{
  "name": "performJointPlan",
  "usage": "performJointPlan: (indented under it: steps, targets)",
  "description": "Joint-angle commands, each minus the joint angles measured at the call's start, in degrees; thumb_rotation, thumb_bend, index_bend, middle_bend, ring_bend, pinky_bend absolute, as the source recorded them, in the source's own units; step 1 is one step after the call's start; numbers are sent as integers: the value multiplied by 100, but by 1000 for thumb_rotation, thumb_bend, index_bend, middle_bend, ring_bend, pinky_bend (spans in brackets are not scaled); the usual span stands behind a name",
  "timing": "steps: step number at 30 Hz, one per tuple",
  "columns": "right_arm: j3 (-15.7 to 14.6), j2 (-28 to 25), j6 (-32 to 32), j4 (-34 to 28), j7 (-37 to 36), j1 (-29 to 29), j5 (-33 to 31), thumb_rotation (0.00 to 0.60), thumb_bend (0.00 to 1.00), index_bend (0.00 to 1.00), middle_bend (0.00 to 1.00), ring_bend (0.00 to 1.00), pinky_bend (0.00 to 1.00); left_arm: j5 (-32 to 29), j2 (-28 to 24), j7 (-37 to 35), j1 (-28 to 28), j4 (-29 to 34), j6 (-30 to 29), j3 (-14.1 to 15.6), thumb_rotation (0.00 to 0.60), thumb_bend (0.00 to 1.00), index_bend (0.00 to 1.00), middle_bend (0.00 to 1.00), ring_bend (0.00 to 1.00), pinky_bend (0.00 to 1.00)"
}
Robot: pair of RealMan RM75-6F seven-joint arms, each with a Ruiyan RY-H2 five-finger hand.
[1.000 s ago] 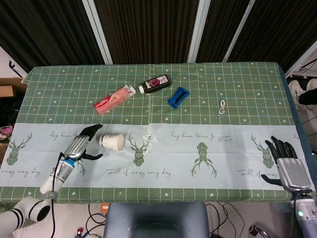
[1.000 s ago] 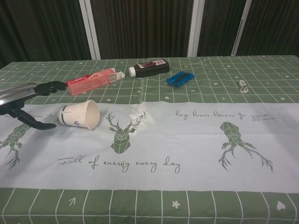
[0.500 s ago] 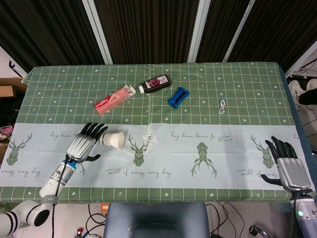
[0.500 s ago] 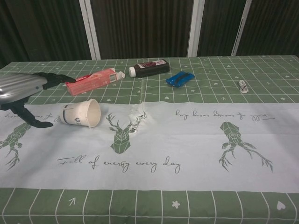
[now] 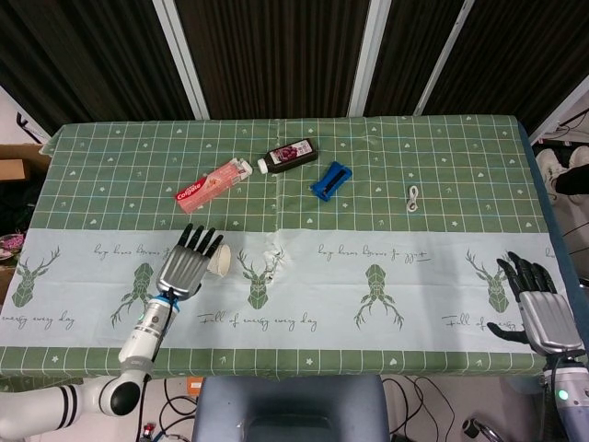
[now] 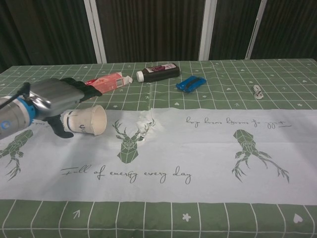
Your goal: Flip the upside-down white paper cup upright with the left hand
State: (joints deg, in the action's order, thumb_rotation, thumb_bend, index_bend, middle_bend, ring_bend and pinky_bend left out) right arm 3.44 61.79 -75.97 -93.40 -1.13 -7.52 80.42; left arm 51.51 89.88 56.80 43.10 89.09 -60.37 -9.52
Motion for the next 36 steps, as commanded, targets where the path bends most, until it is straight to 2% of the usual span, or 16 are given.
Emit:
performJointPlan:
  steps: [1, 11, 20, 23, 24, 26, 28, 32, 33, 35, 36]
  targets:
    - [2, -10, 7, 4, -25, -2, -4, 600, 0, 1, 1, 0, 2, -499, 262, 423, 271, 26, -184, -94, 600, 179, 7, 2, 1, 5]
    - [23, -56, 32, 10, -112, 5, -69, 600, 0, 0, 1, 0, 2, -1207, 440, 558, 564, -323, -150, -142, 600, 179, 6, 3, 2, 5]
    - [17, -58, 75, 9, -97, -2, -101, 600, 0, 0, 1, 0, 2, -1370, 403, 343, 667, -444, -92, -77, 600, 181, 8, 8, 3, 19]
    - [18, -53, 99, 2, -75, -10, -124, 600, 1, 1, 1, 0, 2, -1354, 381, 226, 690, -495, -42, -49, 600, 182, 15, 46, 8, 46]
    - [22, -49, 106, 5, -73, -14, -133, 600, 1, 1, 1, 0, 2, -1349, 382, 204, 700, -513, -36, -39, 599, 181, 36, 91, 20, 60]
    - [18, -47, 111, -5, -61, -16, -132, 600, 1, 1, 1, 0, 2, -1325, 390, 143, 716, -557, -27, -14, 599, 181, 53, 114, 29, 68]
    - [17, -41, 128, -3, -56, -24, -136, 600, 0, 1, 1, 0, 2, -1306, 411, 102, 729, -609, -37, 14, 599, 179, 120, 188, 65, 87]
    - [16, -42, 141, -1, -41, -30, -141, 600, 0, 1, 1, 0, 2, -1291, 429, 64, 750, -646, -75, 56, 599, 179, 120, 188, 65, 87]
    - [14, -41, 143, 5, -41, -32, -140, 600, 1, 1, 0, 0, 2, -1292, 433, 65, 756, -651, -88, 65, 600, 179, 174, 226, 93, 101]
    - [10, -38, 164, -7, -19, -45, -136, 600, 1, 1, 0, 0, 2, -1262, 460, 55, 771, -687, -134, 78, 599, 181, 203, 247, 108, 109]
    - [10, -39, 167, -11, -14, -46, -137, 600, 1, 1, 1, 0, 2, -1243, 470, 41, 771, -697, -156, 86, 599, 188, 281, 310, 154, 128]
